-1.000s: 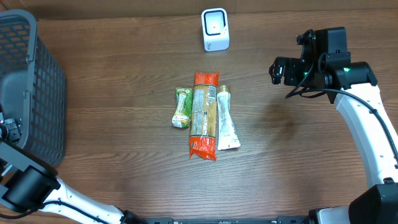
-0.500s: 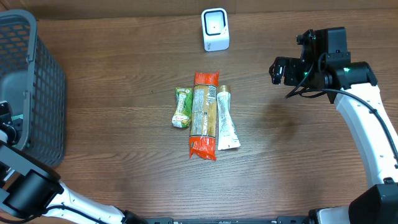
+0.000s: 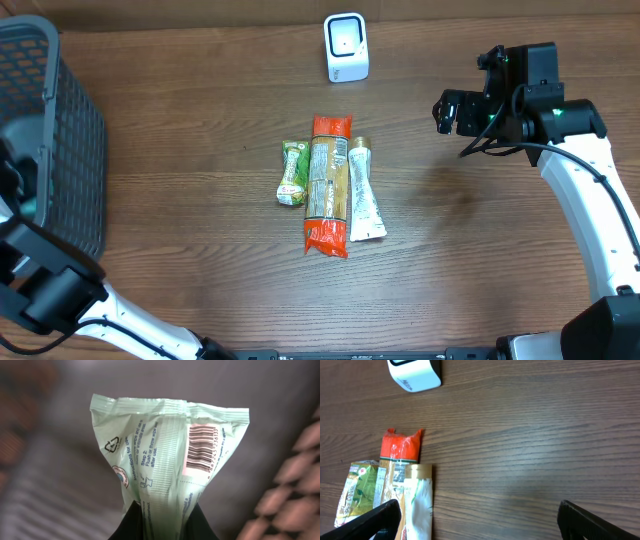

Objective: Scan the item barcode
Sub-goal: 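Place the mint-green pouch left of the green packet and release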

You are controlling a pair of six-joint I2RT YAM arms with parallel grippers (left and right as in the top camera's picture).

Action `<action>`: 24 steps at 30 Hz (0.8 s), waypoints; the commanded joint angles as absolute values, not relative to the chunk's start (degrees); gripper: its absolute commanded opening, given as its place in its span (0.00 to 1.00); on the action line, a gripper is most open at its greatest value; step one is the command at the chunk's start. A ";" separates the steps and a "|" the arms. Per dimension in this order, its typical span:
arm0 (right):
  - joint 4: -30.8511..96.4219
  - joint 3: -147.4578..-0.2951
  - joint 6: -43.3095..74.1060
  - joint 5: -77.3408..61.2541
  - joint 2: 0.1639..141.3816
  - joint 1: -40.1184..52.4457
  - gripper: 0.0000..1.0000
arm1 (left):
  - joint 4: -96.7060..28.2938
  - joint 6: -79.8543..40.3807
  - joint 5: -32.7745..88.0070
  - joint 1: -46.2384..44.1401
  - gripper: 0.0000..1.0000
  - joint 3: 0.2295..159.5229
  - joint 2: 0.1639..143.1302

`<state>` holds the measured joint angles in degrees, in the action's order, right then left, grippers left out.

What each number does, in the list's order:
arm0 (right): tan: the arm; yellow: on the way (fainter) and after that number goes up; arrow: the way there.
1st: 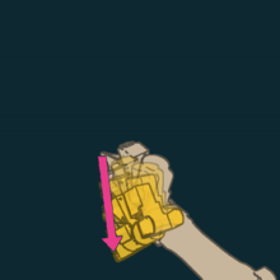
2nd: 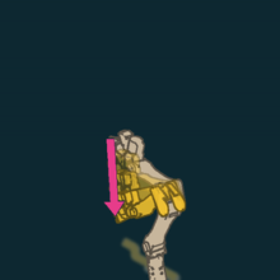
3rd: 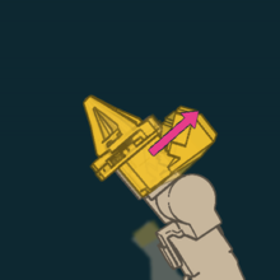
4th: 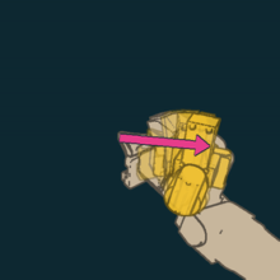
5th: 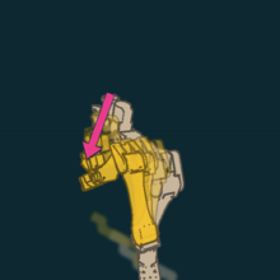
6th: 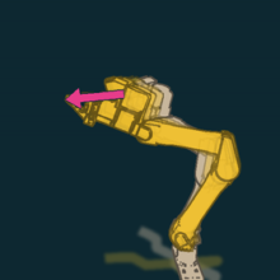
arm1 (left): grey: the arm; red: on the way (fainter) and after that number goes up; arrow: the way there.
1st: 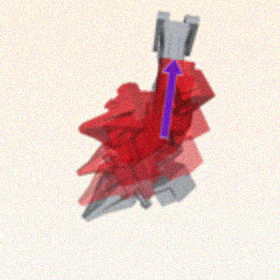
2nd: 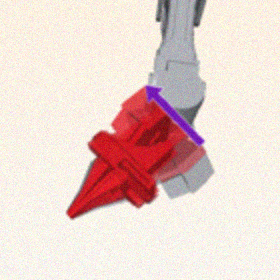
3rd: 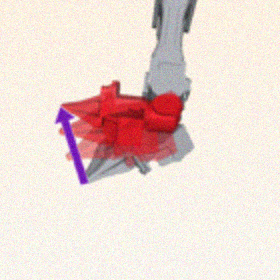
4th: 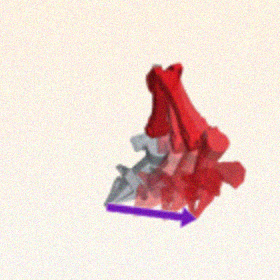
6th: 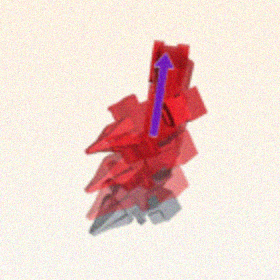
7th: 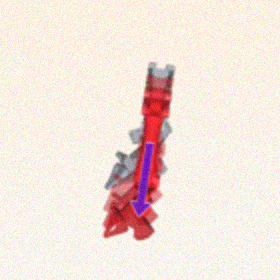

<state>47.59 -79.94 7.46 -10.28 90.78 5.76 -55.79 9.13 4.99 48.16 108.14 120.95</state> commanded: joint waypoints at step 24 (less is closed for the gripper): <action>47.62 -81.38 7.66 -11.66 90.59 6.04 1.00 | -79.33 -19.66 3.05 -2.09 0.04 114.98 105.84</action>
